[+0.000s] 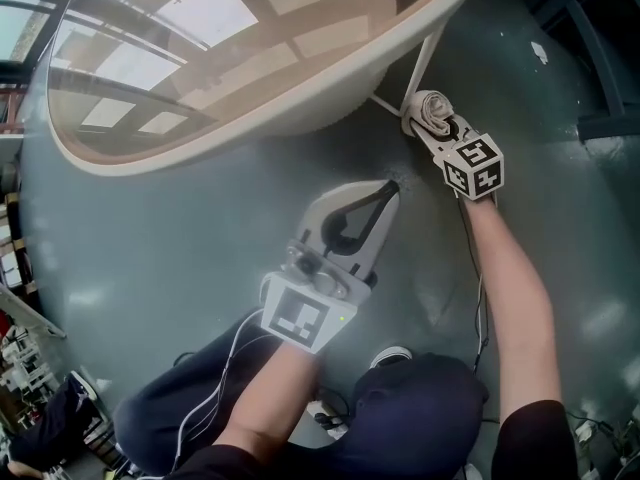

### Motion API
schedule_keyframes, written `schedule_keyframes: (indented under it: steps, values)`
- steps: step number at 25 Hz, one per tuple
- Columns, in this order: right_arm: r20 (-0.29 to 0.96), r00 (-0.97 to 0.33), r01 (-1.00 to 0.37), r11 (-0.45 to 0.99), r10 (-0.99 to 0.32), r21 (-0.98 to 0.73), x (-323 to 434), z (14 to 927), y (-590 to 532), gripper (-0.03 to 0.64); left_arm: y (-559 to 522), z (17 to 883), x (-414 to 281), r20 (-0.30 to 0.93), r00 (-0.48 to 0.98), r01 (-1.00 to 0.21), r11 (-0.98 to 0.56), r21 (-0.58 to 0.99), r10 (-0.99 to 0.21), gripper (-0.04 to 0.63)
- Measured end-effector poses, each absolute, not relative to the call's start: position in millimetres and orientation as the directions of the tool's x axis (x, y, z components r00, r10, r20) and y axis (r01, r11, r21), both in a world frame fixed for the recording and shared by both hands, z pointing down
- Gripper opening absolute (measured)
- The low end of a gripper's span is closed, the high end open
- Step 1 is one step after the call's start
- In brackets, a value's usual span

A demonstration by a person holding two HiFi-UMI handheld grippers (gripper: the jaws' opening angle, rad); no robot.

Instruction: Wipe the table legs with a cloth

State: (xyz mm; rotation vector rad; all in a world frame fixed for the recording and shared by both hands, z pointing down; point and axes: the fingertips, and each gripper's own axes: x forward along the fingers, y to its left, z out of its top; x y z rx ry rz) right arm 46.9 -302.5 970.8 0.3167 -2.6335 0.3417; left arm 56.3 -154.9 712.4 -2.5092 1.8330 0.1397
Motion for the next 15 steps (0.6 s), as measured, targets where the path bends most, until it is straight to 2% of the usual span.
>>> schedule_keyframes:
  steps: [2,3,6,8,10,12,15]
  values:
    - [0.460,-0.866,-0.293,0.945,-0.197,-0.147,57.0,936.7,-313.7,0.081,-155.7,706.7,57.2,-0.100,0.305,-0.950,-0.310,0.032,-0.947,0.006]
    - [0.412,-0.880,-0.306,0.945,-0.237,-0.110,61.5,905.1,-321.4,0.081,-156.2,703.6,56.9,-0.104,0.307,-0.950,-0.311,0.031,-0.946,0.006]
    - [0.158,-0.938,-0.306,0.951,-0.307,0.031,66.3,779.5,-327.7,0.081,-156.5,697.4,56.7,-0.118,0.309,-0.949,-0.315,0.029,-0.944,0.006]
    - [-0.011,-0.961,-0.276,0.952,-0.277,0.134,61.6,700.8,-315.1,0.081,-156.1,696.8,58.5,-0.121,0.317,-0.946,-0.322,0.028,-0.941,0.006]
    - [-0.124,-0.968,-0.241,0.938,-0.216,0.248,51.1,648.5,-296.4,0.081,-157.3,697.5,59.2,-0.123,0.319,-0.944,-0.326,0.043,-0.940,0.006]
    - [-0.173,-0.968,-0.234,0.913,-0.184,0.334,43.1,629.8,-283.9,0.081,-159.5,698.4,62.3,-0.122,0.319,-0.944,-0.327,0.052,-0.940,0.006]
    - [-0.161,-0.968,-0.238,0.899,-0.190,0.367,41.7,646.2,-276.5,0.081,-160.6,702.0,67.8,-0.111,0.328,-0.941,-0.334,0.049,-0.938,0.006]
